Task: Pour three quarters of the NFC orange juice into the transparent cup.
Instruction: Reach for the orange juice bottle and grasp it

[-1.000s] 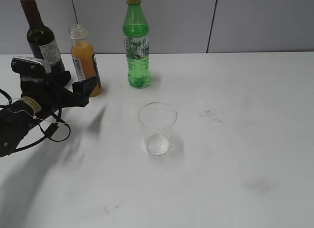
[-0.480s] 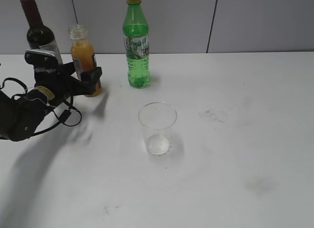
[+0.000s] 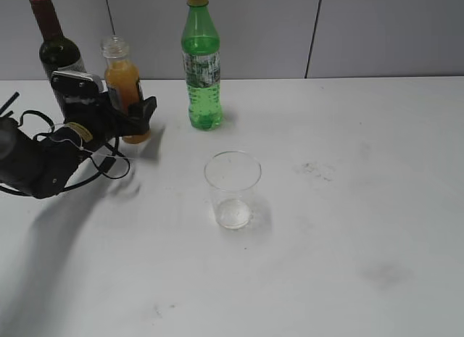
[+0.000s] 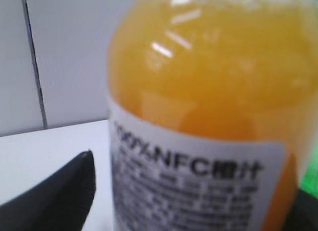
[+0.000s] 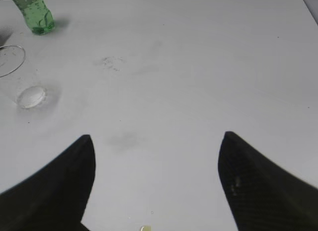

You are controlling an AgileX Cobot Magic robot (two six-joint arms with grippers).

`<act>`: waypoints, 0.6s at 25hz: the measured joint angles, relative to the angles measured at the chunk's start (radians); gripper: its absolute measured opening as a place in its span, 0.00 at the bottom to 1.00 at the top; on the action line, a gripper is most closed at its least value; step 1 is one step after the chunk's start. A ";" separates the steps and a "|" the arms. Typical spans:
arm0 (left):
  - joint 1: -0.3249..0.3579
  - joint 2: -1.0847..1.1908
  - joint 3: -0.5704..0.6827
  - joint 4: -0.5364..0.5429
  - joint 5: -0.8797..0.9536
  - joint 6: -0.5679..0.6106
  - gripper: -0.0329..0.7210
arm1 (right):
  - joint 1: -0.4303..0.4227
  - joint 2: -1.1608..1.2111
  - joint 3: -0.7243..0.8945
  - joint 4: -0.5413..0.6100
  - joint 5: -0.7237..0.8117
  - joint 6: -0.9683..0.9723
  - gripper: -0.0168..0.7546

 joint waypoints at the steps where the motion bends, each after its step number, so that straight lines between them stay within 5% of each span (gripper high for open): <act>1: 0.000 0.005 -0.003 0.000 0.004 0.000 0.93 | 0.000 0.000 0.000 0.000 0.000 0.000 0.79; 5: 0.000 0.010 -0.006 0.006 0.003 0.000 0.86 | 0.000 0.000 0.000 0.000 0.000 0.000 0.79; 10: 0.000 0.010 -0.006 0.013 -0.015 0.001 0.66 | 0.000 0.000 0.000 0.000 0.000 0.000 0.79; 15: 0.000 0.011 -0.006 0.014 -0.017 0.002 0.67 | 0.000 0.000 0.000 0.000 0.000 0.000 0.79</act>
